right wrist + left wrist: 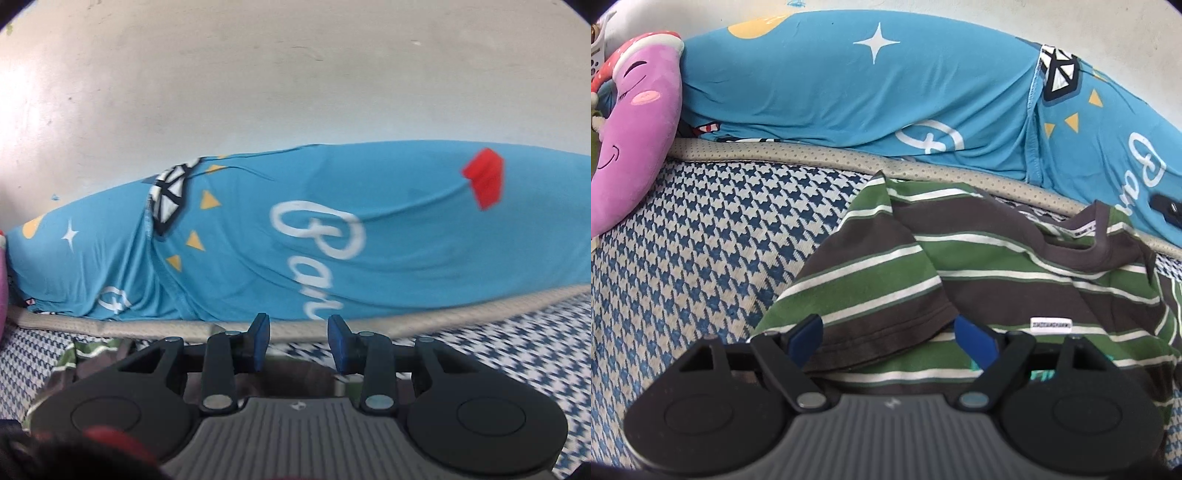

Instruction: Fold clothes

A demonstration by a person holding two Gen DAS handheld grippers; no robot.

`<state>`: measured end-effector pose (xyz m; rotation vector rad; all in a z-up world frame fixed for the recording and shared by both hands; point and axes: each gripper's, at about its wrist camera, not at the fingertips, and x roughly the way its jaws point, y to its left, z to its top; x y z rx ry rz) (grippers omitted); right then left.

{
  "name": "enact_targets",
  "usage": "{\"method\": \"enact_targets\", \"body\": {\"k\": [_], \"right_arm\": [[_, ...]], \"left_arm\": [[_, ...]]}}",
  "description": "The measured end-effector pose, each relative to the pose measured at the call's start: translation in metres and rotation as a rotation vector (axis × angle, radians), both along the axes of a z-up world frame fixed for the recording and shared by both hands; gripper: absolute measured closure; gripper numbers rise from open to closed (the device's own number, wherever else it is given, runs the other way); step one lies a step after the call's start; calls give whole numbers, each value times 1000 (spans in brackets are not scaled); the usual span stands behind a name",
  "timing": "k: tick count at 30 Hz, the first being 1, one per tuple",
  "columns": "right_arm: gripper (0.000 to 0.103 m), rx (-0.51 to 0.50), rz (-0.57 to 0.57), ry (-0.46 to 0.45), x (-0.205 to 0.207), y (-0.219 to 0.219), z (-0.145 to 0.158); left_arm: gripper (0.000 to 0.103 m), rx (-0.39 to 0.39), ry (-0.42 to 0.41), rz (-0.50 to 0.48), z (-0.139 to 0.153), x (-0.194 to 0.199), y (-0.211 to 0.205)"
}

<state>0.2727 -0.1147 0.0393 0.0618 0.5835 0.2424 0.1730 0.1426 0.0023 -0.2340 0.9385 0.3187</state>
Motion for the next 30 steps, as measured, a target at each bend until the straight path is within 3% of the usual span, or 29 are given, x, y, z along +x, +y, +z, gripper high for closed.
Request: {"method": "enact_targets", "body": {"k": [10, 15, 18, 21, 23, 25, 30], "right_arm": [[68, 5, -208, 93, -19, -76, -24], [65, 29, -242, 141, -16, -92, -40], [61, 5, -232, 172, -13, -89, -50], [60, -52, -214, 145, -15, -80, -55], [69, -70, -207, 134, -16, -75, -55], [91, -60, -187, 129, -18, -73, -55], [97, -106, -214, 69, -24, -63, -51]], "left_arm": [[21, -4, -19, -11, 6, -5, -4], [21, -3, -20, 1, 7, -6, -1], [21, -4, -18, 14, 6, -4, 3], [21, -1, -16, 19, 5, -3, 5], [21, -1, -14, 19, 4, -2, 5], [21, -1, -12, 19, 4, -2, 5], [21, 8, -11, 10, 3, -1, 2]]}}
